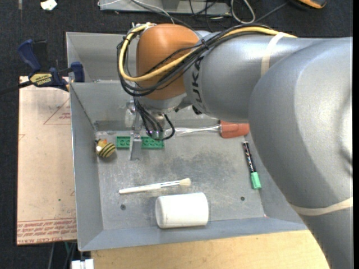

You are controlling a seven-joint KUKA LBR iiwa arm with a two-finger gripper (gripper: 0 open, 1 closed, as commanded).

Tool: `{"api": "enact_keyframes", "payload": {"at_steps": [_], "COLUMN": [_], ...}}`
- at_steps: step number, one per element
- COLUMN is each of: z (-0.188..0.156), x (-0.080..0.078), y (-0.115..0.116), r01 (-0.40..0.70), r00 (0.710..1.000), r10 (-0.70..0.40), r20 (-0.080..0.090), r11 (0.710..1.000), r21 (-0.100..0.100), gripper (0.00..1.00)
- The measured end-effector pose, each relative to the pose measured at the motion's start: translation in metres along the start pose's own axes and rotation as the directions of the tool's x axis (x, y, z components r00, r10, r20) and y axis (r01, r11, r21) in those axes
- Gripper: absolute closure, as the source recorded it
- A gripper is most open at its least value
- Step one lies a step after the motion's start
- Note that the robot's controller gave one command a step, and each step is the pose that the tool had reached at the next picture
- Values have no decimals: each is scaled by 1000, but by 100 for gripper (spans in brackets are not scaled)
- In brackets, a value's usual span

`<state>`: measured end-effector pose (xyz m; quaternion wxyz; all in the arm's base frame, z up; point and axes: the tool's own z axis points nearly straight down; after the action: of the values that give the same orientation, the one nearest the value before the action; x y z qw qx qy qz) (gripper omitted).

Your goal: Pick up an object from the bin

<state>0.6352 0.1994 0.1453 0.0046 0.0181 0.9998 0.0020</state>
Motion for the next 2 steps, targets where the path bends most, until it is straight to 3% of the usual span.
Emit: {"api": "enact_keyframes", "payload": {"at_steps": [1,2], "z": [-47,12], "x": [-13,0], "y": [2,13], "r01": [-85,-249], "r00": [996,968], "r10": [85,249], "r20": [2,3], "r11": [996,968], "r21": [-2,-4], "gripper": [0,0]}}
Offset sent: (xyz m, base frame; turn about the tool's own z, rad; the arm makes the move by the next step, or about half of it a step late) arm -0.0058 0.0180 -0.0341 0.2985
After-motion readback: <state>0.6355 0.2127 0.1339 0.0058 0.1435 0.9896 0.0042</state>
